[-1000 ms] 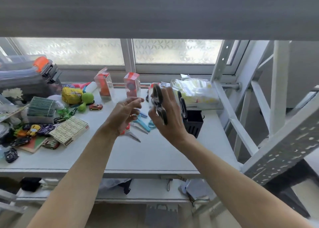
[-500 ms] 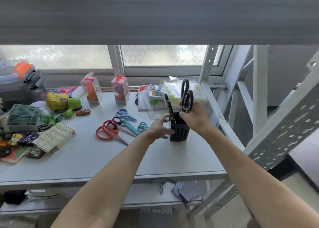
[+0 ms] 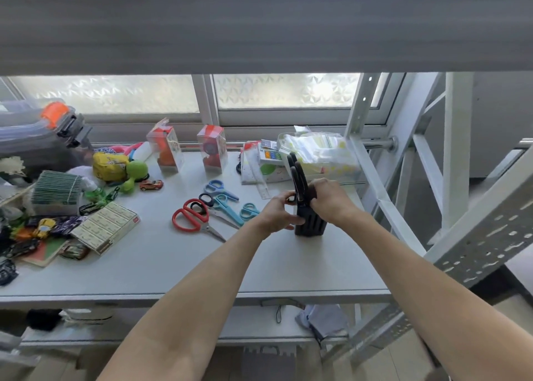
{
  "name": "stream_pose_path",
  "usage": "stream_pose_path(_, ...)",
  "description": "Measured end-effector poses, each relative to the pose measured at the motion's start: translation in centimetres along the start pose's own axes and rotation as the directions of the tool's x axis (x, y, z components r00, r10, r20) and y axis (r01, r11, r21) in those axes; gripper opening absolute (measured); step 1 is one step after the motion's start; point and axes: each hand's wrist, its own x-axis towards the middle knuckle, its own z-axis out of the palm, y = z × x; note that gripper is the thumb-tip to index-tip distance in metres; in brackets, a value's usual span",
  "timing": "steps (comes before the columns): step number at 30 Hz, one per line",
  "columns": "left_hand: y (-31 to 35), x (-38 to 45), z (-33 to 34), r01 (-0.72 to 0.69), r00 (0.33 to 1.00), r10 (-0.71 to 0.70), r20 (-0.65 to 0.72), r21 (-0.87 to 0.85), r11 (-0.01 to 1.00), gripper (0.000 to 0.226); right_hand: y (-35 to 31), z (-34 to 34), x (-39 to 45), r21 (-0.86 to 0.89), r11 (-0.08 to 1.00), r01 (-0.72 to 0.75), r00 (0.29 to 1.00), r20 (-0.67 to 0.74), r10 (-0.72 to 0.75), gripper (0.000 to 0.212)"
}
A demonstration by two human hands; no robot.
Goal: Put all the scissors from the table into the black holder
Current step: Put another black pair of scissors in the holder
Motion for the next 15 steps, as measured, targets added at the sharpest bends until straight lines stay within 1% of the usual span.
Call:
stream_pose_path(3, -0.1, -0.1, 0.0, -0.01, 1.0, 0.01, 0.0, -0.005, 1.0, 0.069, 0.2, 0.3, -0.3, 0.005, 1.0, -0.001, 1.0, -0.006, 0.001, 0.034)
stream_pose_path(10, -0.2, 0.0, -0.2, -0.014, 1.0, 0.014, 0.018, -0.017, 1.0, 0.072, 0.3, 0.7, -0.4, 0.074, 0.997, 0.003, 0.992, -0.123, 0.006, 0.031)
stream_pose_path(11, -0.2, 0.0, -0.3, -0.015, 1.0, 0.015, 0.018, -0.017, 1.0, 0.072, 0.2, 0.7, -0.5, 0.097, 0.995, 0.008, 0.985, -0.17, 0.009, 0.032)
stream_pose_path(12, -0.2, -0.1, -0.4, -0.013, 1.0, 0.013, 0.015, -0.011, 1.0, 0.073, 0.1, 0.5, -0.6, 0.128, 0.992, 0.024, 0.97, -0.243, 0.008, 0.031)
stream_pose_path(13, -0.3, -0.1, -0.6, -0.009, 1.0, 0.009, 0.007, -0.003, 1.0, 0.075, -0.1, 0.3, -0.8, 0.168, 0.984, 0.056, 0.94, -0.341, 0.005, 0.029)
stream_pose_path(15, -0.8, -0.4, -1.1, -0.015, 0.999, 0.015, -0.038, -0.003, 1.0, 0.075, -1.1, -0.3, -1.5, 0.261, 0.95, 0.172, 0.834, -0.551, 0.001, 0.021)
